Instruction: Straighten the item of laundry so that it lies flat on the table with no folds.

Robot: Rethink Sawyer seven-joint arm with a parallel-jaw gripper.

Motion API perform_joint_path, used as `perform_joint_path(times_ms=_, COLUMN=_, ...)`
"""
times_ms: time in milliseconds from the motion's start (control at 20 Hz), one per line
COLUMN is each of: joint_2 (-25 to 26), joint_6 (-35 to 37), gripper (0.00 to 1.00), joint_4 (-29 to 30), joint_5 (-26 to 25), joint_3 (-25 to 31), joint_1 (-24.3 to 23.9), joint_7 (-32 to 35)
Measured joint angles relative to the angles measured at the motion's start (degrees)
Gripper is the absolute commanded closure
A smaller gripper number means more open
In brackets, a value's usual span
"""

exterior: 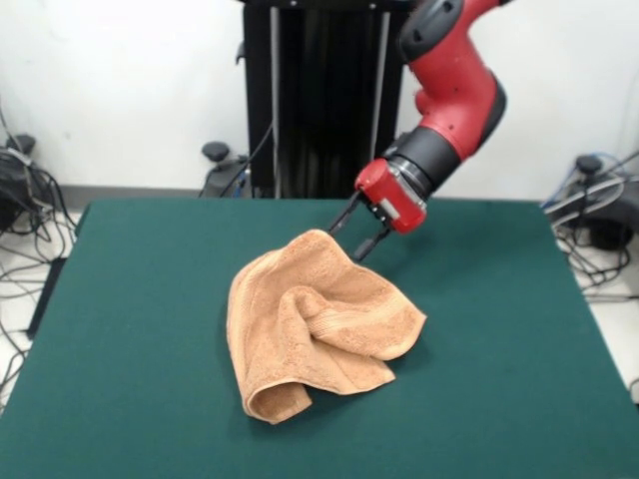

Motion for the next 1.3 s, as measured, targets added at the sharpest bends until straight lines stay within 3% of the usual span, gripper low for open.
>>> perform_joint_path(times_ms=1300, joint_2=-0.91, joint_6=-0.11, gripper=0.0, joint_4=3.64, joint_5=-4.38, joint_3=-0.16, joint_1=-1.28, joint_7=0.0)
